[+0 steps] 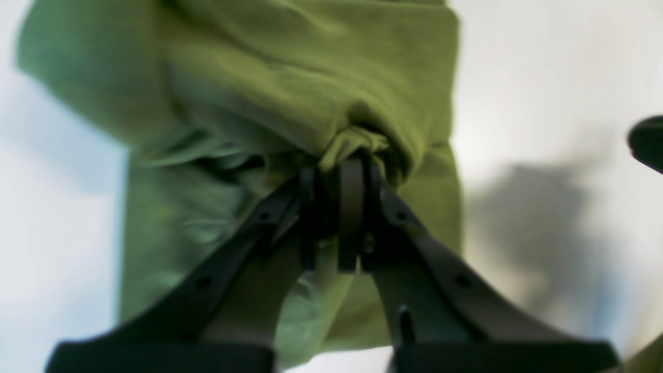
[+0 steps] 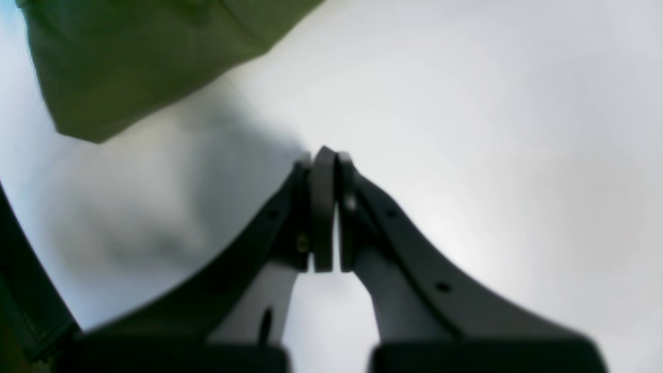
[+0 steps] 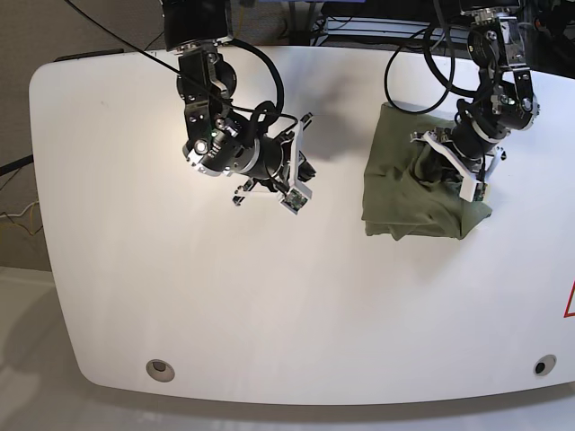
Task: Fold the T-shirt properly
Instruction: 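Press the bundle flat with the left gripper while the right withdraws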
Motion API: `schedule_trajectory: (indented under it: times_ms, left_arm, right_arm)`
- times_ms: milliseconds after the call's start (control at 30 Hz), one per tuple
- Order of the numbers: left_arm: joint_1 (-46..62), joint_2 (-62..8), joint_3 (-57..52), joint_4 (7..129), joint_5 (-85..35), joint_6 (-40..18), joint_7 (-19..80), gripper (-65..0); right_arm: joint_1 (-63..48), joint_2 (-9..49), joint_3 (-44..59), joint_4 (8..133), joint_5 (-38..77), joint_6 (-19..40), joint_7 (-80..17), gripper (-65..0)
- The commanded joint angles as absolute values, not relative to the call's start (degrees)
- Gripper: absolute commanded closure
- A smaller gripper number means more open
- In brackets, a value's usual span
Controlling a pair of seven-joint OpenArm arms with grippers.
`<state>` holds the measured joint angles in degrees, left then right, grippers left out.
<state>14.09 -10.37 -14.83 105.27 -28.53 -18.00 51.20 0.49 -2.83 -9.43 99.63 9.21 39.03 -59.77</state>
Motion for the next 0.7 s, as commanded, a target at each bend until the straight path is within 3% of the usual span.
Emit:
schedule_trajectory:
  times_ms: [0,167,267,367,467,667]
  left_arm:
    - [13.58,-10.86,-14.37,106.24,-29.41,-18.24,50.24,0.0]
    - [13.58,-10.95,-14.46,106.24,-29.41,-18.24,50.24,-4.0]
    - [13.67,-10.95,-14.64,106.33,-29.41,-18.24,50.24,-12.5]
    - [14.37,-10.95,-14.9,106.42,-29.49,-18.24,50.15,-25.0]
    - [14.81,-10.95,-15.6,106.51,-29.49,-18.24,50.15,-31.7]
    - [14.81,-10.77,-17.8,106.51,-29.67,-18.24,50.15,-32.6]
  right_arm:
    - [1.27,-3.03,-9.45,100.7,10.07,39.25,-58.59,-0.5]
    - [1.27,-3.03,-9.36,100.7,10.07,39.25,-58.59,-0.5]
    - [1.27,-2.95,-9.36,100.7,10.07,39.25,-58.59,-0.5]
    - [1.27,-2.95,-9.36,100.7,10.07,39.25,-58.59,-0.5]
    - [1.27,-2.95,-9.36,100.7,10.07,39.25,-58.59,-0.5]
    - [1.27,-2.95,-9.36,100.7,10.07,39.25,-58.59,-0.5]
